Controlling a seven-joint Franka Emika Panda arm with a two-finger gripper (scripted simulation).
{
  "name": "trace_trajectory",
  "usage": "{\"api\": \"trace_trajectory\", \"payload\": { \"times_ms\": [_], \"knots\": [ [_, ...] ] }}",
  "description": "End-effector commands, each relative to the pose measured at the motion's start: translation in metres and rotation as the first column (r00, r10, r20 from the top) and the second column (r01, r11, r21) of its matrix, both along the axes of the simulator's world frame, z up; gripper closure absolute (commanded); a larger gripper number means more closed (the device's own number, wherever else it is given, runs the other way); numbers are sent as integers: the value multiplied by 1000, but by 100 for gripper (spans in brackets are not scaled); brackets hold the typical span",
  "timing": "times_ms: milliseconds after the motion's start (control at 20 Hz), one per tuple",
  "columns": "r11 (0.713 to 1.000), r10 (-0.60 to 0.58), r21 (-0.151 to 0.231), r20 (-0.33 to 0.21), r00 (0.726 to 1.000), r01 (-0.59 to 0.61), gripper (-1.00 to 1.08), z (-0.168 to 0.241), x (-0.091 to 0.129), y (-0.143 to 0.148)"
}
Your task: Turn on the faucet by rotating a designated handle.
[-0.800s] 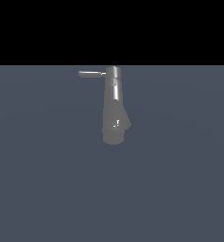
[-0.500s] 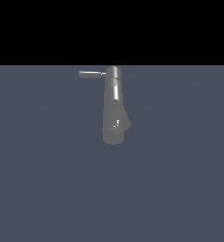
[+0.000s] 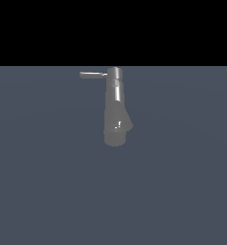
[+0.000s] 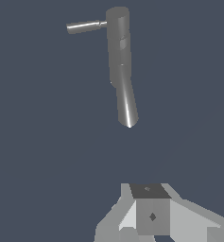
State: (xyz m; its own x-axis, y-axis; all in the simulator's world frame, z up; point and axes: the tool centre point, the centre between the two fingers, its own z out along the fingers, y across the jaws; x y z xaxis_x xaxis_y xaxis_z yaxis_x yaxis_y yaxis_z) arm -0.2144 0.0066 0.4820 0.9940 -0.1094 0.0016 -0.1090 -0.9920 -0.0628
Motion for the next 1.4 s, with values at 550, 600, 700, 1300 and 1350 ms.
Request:
{"api": "trace_trajectory", "payload": {
  "times_ms": [550, 600, 700, 1300, 1350],
  "knots": [
    [938, -313, 109, -134, 940, 328, 108, -31, 91, 10],
    [928, -339, 110, -145, 930, 356, 108, -35, 98, 11],
    [906, -390, 108, -169, 905, 410, 108, -43, 113, 13],
    [713, -673, 23, -256, 694, 701, 108, -105, 195, 23],
    [693, -694, 12, -257, 672, 721, 108, -111, 201, 24]
  ]
}}
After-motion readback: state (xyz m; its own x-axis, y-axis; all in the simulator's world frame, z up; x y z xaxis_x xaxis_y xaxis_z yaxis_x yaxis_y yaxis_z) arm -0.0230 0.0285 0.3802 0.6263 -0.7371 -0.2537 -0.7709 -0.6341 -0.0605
